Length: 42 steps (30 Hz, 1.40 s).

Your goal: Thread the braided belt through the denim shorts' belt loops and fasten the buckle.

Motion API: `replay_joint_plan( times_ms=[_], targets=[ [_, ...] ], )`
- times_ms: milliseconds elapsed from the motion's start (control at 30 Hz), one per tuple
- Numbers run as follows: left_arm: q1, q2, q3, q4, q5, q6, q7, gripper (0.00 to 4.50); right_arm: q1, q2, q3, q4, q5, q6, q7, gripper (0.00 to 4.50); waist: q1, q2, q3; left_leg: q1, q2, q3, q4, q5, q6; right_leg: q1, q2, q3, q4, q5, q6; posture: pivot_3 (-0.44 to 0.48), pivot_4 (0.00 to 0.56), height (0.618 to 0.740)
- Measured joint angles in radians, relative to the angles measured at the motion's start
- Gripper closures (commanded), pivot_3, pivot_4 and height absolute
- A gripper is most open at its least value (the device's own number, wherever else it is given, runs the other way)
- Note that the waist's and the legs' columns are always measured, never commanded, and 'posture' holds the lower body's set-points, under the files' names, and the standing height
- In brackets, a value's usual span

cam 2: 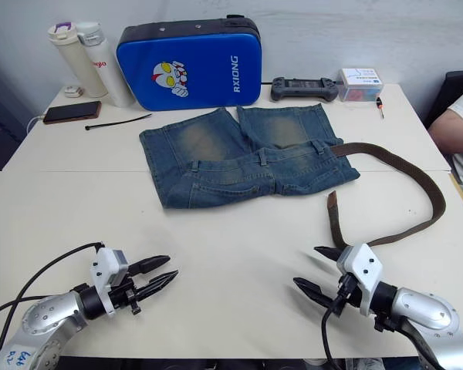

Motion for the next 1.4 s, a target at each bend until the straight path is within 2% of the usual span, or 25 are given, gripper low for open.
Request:
replay_joint_plan(
  times_ms=[133,267,800,900,1000,1100,1267,1400],
  targets=[
    [-0.019,-0.006,0.015,0.0,-0.007,0.013,0.022,2.31,-0.023,0.0,0.0,0.0,0.002,0.0,0.004,0.0,0.0,0.0,0.0,0.001,0.0,0.0,0.0,0.0,0.0,0.001,0.0,0.0,0.0,0.0,0.0,0.0,0.15,0.74],
    [-0.031,-0.01,0.038,-0.012,-0.025,0.035,0.041,2.31,-0.048,0.0,0.0,0.001,0.013,0.0,0.008,0.0,0.0,0.0,0.0,0.01,0.0,0.0,-0.002,-0.002,0.0,0.011,0.0,0.0,-0.003,0.0,0.0,0.0,0.15,0.74],
    [-0.063,-0.013,0.04,-0.029,-0.062,0.069,0.047,2.31,-0.055,0.0,0.0,0.001,0.033,0.028,-0.01,0.0,0.001,0.0,0.0,0.01,0.001,0.0,-0.002,-0.002,0.0,0.011,0.0,0.0,-0.003,0.0,0.0,0.0,0.15,0.74],
    [-0.097,0.032,0.031,-0.027,-0.148,0.214,0.027,2.31,-0.053,-0.006,0.001,-0.002,0.034,0.061,-0.015,0.0,0.001,0.0,0.0,0.01,0.001,0.0,-0.002,-0.002,0.0,0.011,0.0,0.0,-0.003,0.0,0.0,0.0,0.15,0.74],
    [-0.126,0.062,0.032,-0.03,-0.22,0.288,-0.018,2.31,-0.051,-0.033,0.001,-0.006,0.034,0.111,-0.021,0.0,0.001,0.0,0.0,0.01,0.001,0.0,-0.002,-0.002,0.0,0.011,0.0,0.0,-0.003,0.0,0.0,0.0,0.15,0.74],
    [-0.196,0.101,0.018,-0.04,-0.253,0.333,-0.056,2.31,-0.054,-0.057,0.0,-0.014,0.043,0.162,-0.022,0.0,0.001,0.0,0.0,0.01,0.001,0.0,-0.002,-0.002,0.0,0.011,0.0,0.0,-0.003,-0.001,-0.001,0.0,0.15,0.74],
    [-0.432,0.16,-0.076,-0.137,-0.319,0.464,-0.071,2.31,-0.107,-0.138,-0.005,-0.053,0.056,0.246,-0.024,0.0,0.002,0.0,0.0,0.009,0.001,0.0,-0.002,-0.002,0.0,0.011,0.0,0.0,-0.004,0.0,0.0,0.0,0.15,0.74],
    [-0.501,0.168,-0.119,-0.155,-0.319,0.522,-0.046,2.31,-0.183,-0.188,-0.027,-0.033,0.058,0.333,-0.053,0.0,-0.01,0.0,0.0,0.01,0.001,0.0,-0.002,-0.002,-0.002,0.01,0.002,0.0,-0.004,-0.001,0.0,0.0,0.15,0.74]
  ],
)
